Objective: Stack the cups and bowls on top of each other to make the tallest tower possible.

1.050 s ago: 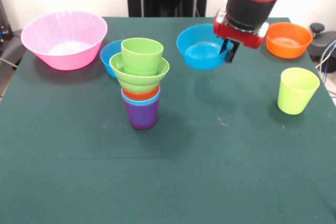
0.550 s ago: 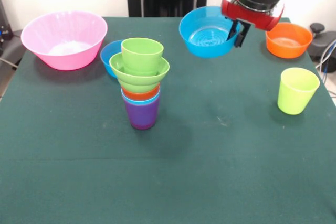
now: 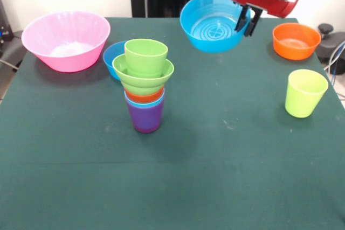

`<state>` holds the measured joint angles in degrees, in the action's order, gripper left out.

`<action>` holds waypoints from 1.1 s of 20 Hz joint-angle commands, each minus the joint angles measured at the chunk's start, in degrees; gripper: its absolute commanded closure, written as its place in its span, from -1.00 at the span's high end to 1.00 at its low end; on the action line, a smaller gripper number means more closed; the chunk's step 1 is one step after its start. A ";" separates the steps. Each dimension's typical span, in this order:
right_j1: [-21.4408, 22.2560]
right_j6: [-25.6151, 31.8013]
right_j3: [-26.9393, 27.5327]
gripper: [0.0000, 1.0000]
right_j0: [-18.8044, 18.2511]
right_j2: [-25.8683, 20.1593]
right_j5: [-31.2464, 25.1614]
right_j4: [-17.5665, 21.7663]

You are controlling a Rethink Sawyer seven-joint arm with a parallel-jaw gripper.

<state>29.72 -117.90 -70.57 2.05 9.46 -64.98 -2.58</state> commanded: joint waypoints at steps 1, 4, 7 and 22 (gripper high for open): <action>-3.59 2.93 9.76 -1.00 -2.43 -5.75 -11.87 2.61; -4.29 3.86 12.86 -1.00 -3.01 -5.95 -15.59 3.22; -3.49 4.54 13.23 -1.00 -3.29 -5.90 -17.45 3.62; 0.17 10.24 10.13 -1.00 -4.77 -5.18 -16.39 5.84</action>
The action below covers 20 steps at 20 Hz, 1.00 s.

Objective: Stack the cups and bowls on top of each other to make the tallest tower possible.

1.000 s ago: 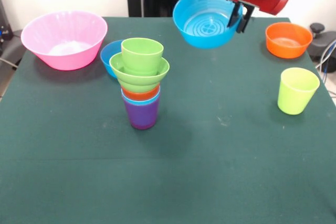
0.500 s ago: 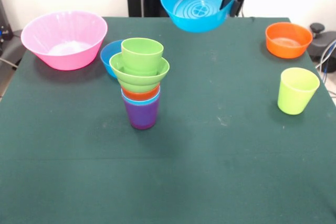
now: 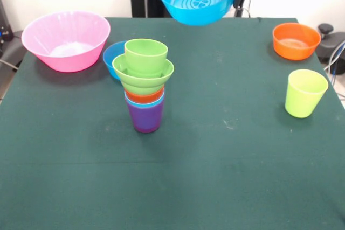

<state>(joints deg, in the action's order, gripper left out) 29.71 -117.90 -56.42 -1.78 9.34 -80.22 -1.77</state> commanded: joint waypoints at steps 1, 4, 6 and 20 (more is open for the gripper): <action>-0.49 10.62 -3.28 -1.00 -1.31 -5.25 -0.90 5.29; 0.04 11.43 -4.78 -1.00 -1.55 -5.27 0.79 6.01; -0.35 11.99 -4.87 -1.00 -1.91 -5.58 1.73 6.62; -2.38 15.00 -2.76 -1.00 -3.77 -6.97 6.72 13.01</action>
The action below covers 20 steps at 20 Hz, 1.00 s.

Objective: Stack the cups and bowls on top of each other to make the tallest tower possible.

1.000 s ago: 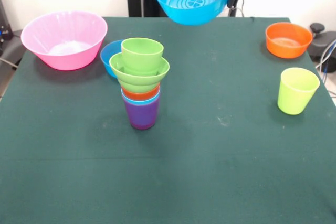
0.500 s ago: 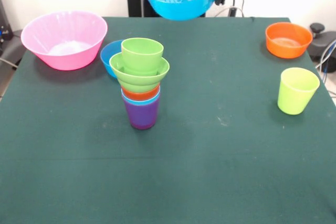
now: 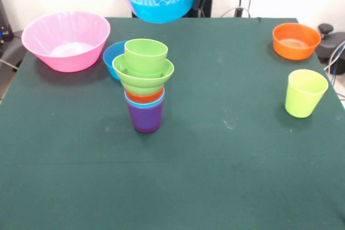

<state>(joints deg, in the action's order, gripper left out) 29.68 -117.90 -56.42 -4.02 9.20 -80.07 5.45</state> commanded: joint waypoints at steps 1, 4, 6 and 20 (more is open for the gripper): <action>-2.40 15.03 -2.89 -1.00 -1.63 -7.03 7.22 6.09; -2.57 14.60 -2.87 -1.00 -1.68 -7.38 8.51 6.88; -2.68 14.25 -3.36 -1.00 -1.82 -7.65 9.68 7.22; -4.03 11.52 -4.43 -1.00 -1.99 -8.27 16.49 7.96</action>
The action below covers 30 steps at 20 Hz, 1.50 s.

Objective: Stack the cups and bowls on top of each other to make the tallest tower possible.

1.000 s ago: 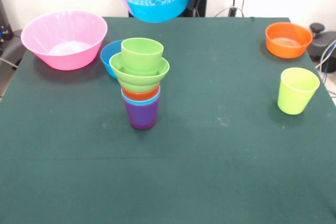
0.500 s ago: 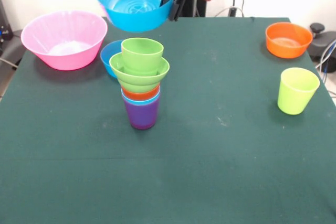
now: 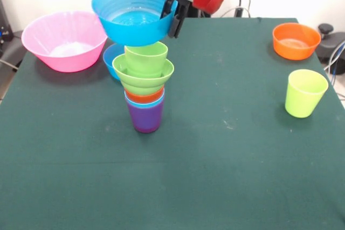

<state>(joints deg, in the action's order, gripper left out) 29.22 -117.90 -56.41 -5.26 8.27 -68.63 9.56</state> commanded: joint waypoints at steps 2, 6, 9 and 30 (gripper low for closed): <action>-3.49 10.91 -4.95 -1.00 -0.68 -7.32 5.70 3.64; -2.36 9.33 -7.53 -1.00 -0.24 -7.00 7.88 3.26; -2.27 8.58 -8.23 -1.00 0.13 -6.75 8.82 3.45; -0.68 3.49 -15.57 -1.00 1.13 -5.07 14.20 3.45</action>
<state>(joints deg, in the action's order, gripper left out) 28.60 -117.90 -64.77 -4.93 7.60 -59.40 9.69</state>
